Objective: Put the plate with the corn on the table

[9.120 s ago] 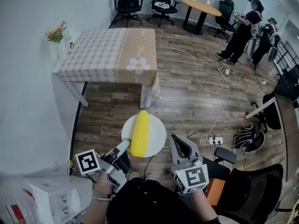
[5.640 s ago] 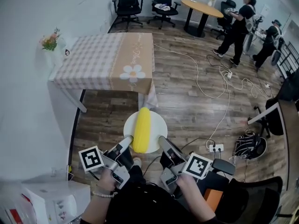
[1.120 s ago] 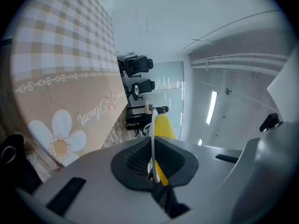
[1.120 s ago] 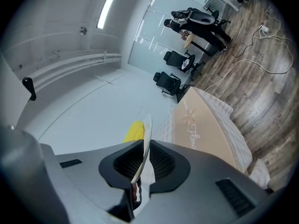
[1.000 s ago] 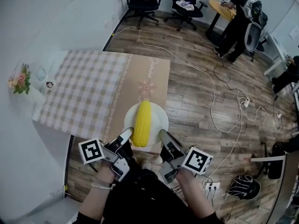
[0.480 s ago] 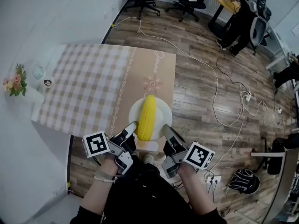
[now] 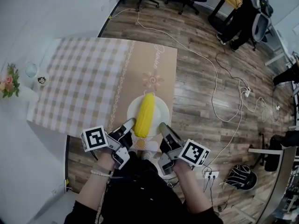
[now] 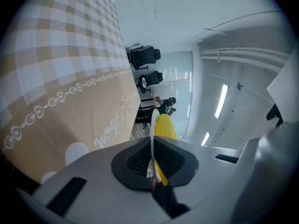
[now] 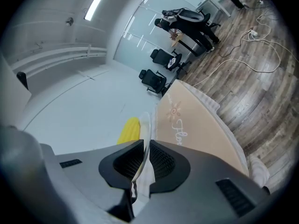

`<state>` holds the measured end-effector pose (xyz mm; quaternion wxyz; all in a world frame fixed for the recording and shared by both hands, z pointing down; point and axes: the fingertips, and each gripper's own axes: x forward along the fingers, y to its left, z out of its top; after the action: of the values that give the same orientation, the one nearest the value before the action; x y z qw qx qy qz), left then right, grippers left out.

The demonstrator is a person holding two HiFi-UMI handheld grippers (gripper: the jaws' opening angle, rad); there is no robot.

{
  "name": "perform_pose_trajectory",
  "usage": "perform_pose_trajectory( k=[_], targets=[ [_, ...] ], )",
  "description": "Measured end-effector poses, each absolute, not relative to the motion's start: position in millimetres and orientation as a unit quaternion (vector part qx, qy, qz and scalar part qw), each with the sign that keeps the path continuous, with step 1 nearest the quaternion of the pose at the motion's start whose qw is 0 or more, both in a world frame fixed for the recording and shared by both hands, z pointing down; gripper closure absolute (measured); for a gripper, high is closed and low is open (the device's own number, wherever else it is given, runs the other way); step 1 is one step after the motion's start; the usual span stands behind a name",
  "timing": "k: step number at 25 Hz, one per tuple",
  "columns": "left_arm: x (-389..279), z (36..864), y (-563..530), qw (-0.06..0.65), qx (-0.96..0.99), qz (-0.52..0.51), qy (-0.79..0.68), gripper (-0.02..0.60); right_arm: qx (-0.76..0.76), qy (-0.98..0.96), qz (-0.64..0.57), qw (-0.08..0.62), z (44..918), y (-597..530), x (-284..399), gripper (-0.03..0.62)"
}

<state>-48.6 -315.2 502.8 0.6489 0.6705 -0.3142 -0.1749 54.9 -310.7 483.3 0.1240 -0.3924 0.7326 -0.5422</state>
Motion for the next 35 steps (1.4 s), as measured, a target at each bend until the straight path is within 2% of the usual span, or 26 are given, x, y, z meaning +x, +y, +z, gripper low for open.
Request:
perform_pose_trajectory(
  k=[10, 35],
  targets=[
    [-51, 539, -330, 0.651, 0.670, -0.150, -0.323, 0.561, -0.440, 0.693, -0.567, 0.068, 536, -315, 65, 0.523],
    [-48, 609, -356, 0.663, 0.654, -0.099, -0.350, 0.561, -0.465, 0.663, -0.587, 0.017, 611, -337, 69, 0.511]
  ],
)
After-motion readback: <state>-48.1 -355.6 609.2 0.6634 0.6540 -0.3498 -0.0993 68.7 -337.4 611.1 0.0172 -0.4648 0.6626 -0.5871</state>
